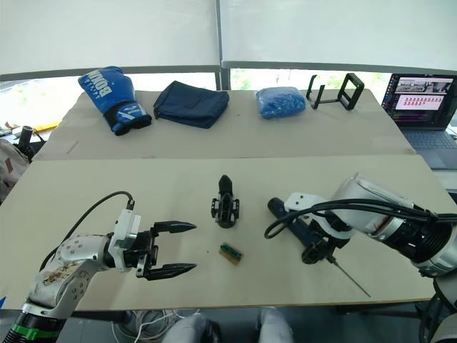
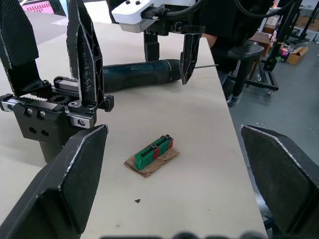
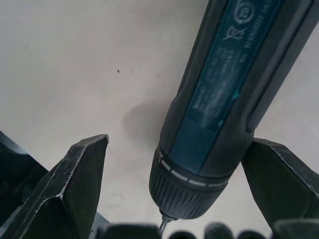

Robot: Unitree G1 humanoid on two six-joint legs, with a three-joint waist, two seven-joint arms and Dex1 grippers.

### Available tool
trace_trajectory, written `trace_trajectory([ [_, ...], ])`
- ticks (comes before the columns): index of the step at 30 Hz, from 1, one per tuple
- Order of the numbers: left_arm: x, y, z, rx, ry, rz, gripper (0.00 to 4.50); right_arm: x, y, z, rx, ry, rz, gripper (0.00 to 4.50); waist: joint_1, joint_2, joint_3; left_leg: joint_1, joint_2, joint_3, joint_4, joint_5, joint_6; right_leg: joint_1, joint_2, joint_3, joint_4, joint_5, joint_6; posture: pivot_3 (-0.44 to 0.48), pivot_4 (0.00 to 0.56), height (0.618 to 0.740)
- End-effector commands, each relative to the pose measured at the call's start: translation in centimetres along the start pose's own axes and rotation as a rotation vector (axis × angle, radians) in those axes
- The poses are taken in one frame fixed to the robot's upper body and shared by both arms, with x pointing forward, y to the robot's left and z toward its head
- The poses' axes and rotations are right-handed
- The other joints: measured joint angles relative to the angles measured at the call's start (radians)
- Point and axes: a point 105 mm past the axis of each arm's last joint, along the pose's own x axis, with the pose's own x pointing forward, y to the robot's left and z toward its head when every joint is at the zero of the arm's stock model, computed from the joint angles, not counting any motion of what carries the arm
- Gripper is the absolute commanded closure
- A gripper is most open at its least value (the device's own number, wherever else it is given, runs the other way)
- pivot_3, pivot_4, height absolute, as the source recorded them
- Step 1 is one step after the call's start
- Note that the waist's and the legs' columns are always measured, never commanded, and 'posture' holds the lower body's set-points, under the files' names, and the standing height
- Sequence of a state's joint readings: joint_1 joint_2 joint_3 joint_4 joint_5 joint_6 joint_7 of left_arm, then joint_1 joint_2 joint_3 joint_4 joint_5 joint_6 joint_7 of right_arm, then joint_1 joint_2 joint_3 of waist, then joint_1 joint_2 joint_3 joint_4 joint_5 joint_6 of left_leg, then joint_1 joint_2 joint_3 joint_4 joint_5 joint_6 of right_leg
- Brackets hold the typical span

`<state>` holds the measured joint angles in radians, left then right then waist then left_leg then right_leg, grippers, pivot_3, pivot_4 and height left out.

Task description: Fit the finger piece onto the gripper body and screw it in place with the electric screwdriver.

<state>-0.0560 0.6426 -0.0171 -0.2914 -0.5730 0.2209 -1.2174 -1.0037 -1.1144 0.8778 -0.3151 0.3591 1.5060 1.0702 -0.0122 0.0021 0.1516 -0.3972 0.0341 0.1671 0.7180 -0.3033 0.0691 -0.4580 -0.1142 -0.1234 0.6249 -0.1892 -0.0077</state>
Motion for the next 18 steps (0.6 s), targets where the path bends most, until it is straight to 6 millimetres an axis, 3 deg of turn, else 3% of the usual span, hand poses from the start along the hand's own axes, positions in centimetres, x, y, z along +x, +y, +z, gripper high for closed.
trace_trajectory([
  [1,0.0,-0.2,0.8,0.042,-0.010,0.004,0.00,0.0,-0.4,-0.2,0.020,-0.006,-0.019,0.04,0.000,0.000,0.000,0.000,0.000,0.000,0.000,0.000,0.000,0.000,0.000,0.000,0.000,0.000,0.000,0.000,0.150,0.740],
  [4,0.2,-0.3,1.1,0.047,-0.022,0.003,0.00,0.7,-0.9,-0.8,0.025,0.010,-0.037,0.04,0.000,0.000,0.000,0.000,0.000,0.000,0.001,0.000,0.000,0.000,0.000,0.000,0.000,0.000,0.000,0.000,0.150,0.740],
  [12,0.1,-0.3,1.2,0.046,-0.019,0.003,0.00,2.1,-1.0,-2.2,0.044,0.034,-0.028,2.54,0.003,-0.003,-0.002,0.000,0.000,0.000,0.002,0.000,0.000,0.001,0.000,0.000,0.001,0.000,0.000,0.000,0.150,0.740],
  [18,0.1,-0.6,0.9,0.029,-0.013,-0.019,0.00,1.6,-1.9,-3.0,0.085,-0.005,-0.054,2.56,0.008,-0.009,-0.005,0.001,0.000,-0.001,0.003,0.000,0.000,0.003,0.000,-0.001,0.000,0.000,0.000,0.000,0.150,0.740],
])
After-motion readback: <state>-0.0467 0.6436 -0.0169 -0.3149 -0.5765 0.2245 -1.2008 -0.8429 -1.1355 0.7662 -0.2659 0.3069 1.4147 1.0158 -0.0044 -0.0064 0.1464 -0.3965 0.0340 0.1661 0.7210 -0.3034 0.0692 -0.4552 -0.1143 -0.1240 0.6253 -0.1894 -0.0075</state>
